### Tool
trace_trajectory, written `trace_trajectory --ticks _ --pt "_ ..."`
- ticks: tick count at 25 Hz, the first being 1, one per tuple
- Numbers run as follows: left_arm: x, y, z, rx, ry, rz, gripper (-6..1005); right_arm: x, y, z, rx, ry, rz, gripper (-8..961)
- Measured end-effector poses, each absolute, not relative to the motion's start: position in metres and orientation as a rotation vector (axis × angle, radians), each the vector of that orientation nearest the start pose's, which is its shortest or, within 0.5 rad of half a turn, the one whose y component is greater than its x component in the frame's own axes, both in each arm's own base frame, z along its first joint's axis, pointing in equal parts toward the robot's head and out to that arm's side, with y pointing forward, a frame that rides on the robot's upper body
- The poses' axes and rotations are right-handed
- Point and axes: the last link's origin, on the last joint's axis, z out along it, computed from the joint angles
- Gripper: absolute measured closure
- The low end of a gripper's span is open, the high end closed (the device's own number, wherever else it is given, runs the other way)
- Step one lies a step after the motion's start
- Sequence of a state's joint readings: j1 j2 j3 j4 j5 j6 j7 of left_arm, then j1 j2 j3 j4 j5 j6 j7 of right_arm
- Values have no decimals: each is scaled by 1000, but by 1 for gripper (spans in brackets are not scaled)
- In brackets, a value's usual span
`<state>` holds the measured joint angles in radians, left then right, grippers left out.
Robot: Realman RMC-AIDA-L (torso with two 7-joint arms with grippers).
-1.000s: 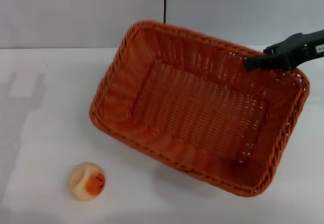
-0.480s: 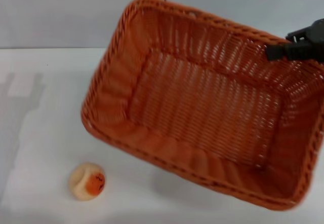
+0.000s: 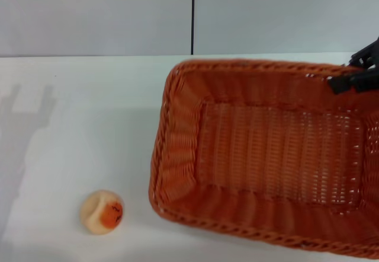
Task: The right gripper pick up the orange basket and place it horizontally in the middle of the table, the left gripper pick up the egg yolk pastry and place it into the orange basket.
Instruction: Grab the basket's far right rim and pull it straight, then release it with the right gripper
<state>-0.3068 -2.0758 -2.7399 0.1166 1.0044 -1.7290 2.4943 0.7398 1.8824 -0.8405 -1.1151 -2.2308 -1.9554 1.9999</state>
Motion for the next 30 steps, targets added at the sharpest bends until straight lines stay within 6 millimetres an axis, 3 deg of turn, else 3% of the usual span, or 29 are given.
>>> trace_trajectory --ticks 5,10,22,30 --pt "-337 244 24 -1332 -681 -1283 202 174 361 91 -3107 544 -57 785" --pt "-337 244 23 -1331 -684 -1284 202 174 360 85 -3135 482 -61 785" --pt "-339 241 22 -1328 -693 -1281 202 180 362 75 -3152 489 -83 786" --pt "-338 241 22 -1328 -693 -1283 202 182 373 74 -3066 534 -59 766"
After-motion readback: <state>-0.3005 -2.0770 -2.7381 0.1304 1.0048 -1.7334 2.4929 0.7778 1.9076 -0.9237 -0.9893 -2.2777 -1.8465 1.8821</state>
